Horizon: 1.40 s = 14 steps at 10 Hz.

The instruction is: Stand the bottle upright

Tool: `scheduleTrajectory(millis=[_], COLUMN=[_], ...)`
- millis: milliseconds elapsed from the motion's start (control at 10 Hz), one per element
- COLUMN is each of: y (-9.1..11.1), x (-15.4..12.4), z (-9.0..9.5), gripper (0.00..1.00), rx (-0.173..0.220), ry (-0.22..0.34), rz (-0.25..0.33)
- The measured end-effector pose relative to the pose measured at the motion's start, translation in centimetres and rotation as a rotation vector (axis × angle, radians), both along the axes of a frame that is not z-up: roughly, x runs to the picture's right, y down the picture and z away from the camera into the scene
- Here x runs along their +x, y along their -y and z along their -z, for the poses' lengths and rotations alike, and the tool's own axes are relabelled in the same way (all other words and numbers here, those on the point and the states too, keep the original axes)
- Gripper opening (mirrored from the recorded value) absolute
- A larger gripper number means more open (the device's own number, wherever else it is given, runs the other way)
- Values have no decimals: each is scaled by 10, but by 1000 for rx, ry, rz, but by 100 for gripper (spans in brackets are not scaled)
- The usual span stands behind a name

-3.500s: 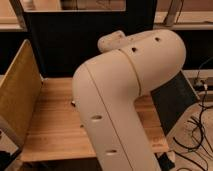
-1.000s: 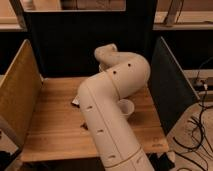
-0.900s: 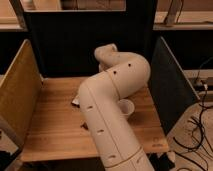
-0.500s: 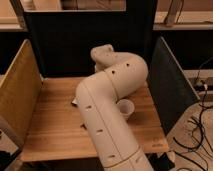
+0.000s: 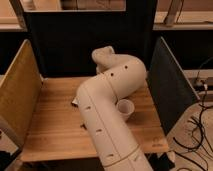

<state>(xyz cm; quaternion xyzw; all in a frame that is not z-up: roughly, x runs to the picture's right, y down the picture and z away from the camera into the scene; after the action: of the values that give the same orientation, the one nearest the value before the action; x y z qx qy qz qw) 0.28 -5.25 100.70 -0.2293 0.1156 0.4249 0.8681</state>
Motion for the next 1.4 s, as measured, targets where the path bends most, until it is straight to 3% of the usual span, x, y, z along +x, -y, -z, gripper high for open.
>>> scheduleTrajectory(millis=[300, 800, 900, 1100, 1400], y=[10, 11, 10, 12, 29], x=[1, 0, 1, 5, 14], z=[-2, -5, -5, -4, 2], gripper=[76, 26, 21, 20, 20], rx=[16, 17, 17, 20, 55], ry=[-9, -12, -14, -17, -27], rz=[-5, -2, -5, -14, -35])
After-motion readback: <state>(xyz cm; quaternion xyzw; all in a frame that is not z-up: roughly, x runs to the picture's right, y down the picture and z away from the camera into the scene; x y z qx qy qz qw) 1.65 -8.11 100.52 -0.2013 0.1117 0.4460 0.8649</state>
